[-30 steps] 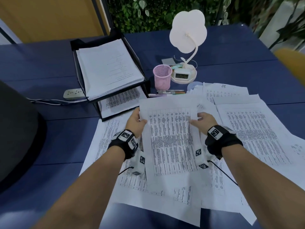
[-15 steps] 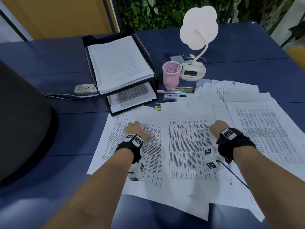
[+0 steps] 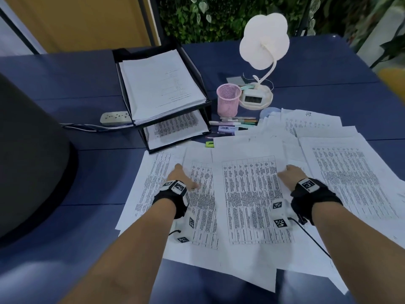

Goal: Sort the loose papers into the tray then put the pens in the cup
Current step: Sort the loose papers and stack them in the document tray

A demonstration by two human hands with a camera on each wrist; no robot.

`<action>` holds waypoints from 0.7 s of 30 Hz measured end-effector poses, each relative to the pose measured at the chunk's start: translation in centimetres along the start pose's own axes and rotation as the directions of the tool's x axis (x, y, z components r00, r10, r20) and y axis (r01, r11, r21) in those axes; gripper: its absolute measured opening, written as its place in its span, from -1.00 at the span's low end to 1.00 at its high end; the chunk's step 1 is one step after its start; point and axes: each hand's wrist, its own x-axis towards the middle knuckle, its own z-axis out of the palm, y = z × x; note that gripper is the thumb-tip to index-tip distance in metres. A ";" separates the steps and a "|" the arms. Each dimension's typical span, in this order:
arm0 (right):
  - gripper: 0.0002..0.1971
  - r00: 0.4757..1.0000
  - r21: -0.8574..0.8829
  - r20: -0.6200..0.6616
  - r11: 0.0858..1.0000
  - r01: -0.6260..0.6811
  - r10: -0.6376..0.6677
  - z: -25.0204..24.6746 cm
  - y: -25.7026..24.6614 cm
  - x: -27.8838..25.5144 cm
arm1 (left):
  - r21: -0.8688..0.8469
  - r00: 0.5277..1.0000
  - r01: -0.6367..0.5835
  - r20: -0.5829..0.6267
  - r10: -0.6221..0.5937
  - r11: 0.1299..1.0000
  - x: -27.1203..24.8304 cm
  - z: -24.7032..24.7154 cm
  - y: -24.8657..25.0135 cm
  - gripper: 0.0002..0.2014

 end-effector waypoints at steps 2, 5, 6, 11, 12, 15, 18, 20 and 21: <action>-0.63 1.000 0.051 -0.028 0.999 -0.005 0.006 -0.4 -0.2 -0.7 | -0.179 0.994 -0.088 -0.079 0.075 0.980 -0.2 0.0 -0.3 -0.64; -0.58 0.998 -0.207 0.022 0.976 0.068 -0.065 -1.2 -0.9 -2.6 | -0.466 0.973 -0.213 -0.179 0.144 0.859 -0.8 -0.9 -0.7 -0.88; -0.59 0.994 -0.284 0.047 0.952 0.112 -0.103 -1.4 -1.0 -2.6 | -0.534 0.971 -0.230 -0.188 0.150 0.814 -0.7 -1.3 -0.8 -0.88; -0.71 0.997 -0.011 0.083 1.000 0.008 -0.007 -0.3 -0.8 -0.9 | -0.742 0.972 -0.235 -0.172 0.160 0.628 -0.5 -2.5 -0.7 -0.75; -0.68 0.996 0.071 0.093 0.997 -0.014 0.007 -0.1 -0.7 -0.2 | -0.744 0.975 -0.221 -0.145 0.170 0.631 -0.9 -2.5 -0.4 -0.75; -0.61 0.993 -0.122 0.090 0.989 0.083 -0.073 -0.2 -1.3 -0.6 | -0.662 0.978 -0.168 -0.020 0.206 0.730 -2.4 -1.6 1.1 -0.68; -0.62 0.994 -0.137 0.082 0.987 0.078 -0.068 0.0 -2.4 -1.6 | -0.643 0.966 -0.116 0.104 0.237 0.757 -3.5 0.2 2.1 -0.58; -0.64 0.996 -0.118 0.032 0.990 0.082 -0.079 0.5 -2.5 -1.5 | -0.609 0.948 -0.133 0.154 0.280 0.782 -3.8 1.5 2.5 -0.39; -0.63 0.993 -0.118 0.013 0.986 0.119 -0.119 0.3 -2.5 -1.4 | -0.579 0.937 -0.162 0.164 0.309 0.799 -4.1 1.9 2.8 -0.36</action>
